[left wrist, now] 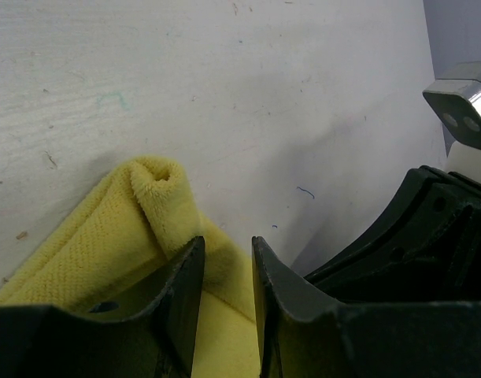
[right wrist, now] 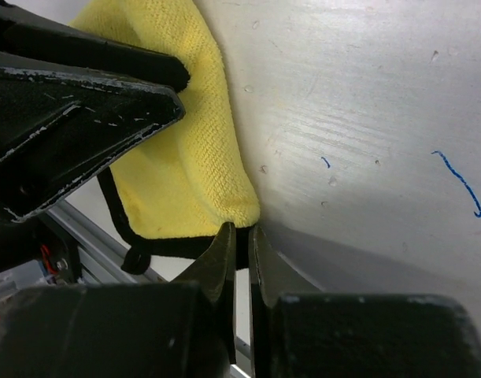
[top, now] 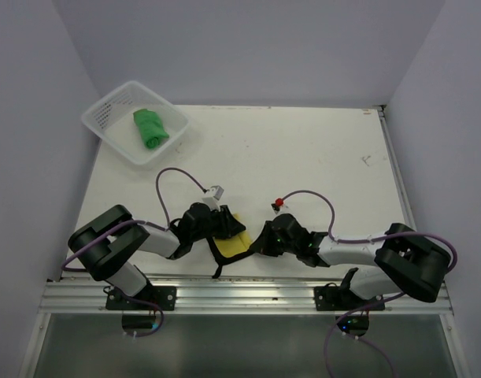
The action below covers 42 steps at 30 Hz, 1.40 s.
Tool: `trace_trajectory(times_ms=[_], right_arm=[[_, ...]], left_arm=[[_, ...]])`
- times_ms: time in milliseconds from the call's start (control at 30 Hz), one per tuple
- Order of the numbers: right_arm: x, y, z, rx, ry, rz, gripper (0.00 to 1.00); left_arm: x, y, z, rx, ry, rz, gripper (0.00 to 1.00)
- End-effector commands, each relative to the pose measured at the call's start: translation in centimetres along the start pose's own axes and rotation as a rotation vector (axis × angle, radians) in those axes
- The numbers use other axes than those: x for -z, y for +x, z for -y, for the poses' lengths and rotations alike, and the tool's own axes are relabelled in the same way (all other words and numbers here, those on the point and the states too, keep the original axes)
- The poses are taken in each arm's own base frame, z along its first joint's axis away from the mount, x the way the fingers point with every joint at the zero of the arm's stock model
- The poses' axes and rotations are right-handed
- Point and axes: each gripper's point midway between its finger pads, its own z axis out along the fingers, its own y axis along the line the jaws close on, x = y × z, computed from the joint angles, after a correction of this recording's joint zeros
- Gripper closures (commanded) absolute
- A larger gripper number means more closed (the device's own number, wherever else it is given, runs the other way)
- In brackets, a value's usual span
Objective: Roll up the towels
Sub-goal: Roll the towel
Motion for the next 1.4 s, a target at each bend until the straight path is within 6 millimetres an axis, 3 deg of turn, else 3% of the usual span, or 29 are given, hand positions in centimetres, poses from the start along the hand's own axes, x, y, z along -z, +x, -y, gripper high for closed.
trace_trajectory(times_ms=[0, 333, 467, 700, 1167, 1367], right_arm=[[0.1, -0.6, 1.1, 0.095, 0.042, 0.033, 1.00], [1.4, -2.2, 0.8, 0.389, 0.185, 0.180, 1.00], [1.6, -1.6, -0.6, 0.499, 0.209, 0.202, 1.00], [2.4, -1.3, -1.3, 0.655, 0.309, 0.237, 1.00], [2.2, -0.1, -2.0, 0.769, 0.396, 0.285, 1.00], [1.8, 0.7, -1.6, 0.784, 0.418, 0.281, 1.00]], left_arm=[[0.0, 0.7, -1.3, -0.022, -0.060, -0.028, 0.65], [-0.9, -2.0, -0.4, -0.031, -0.054, -0.006, 0.64], [-1.2, -3.3, 0.4, -0.039, -0.045, 0.008, 0.64], [-0.6, -4.5, 1.0, -0.045, -0.046, 0.027, 0.64], [1.2, -4.8, 0.0, -0.045, -0.113, 0.045, 0.64], [2.9, -4.5, -1.1, -0.036, -0.172, 0.057, 0.65]])
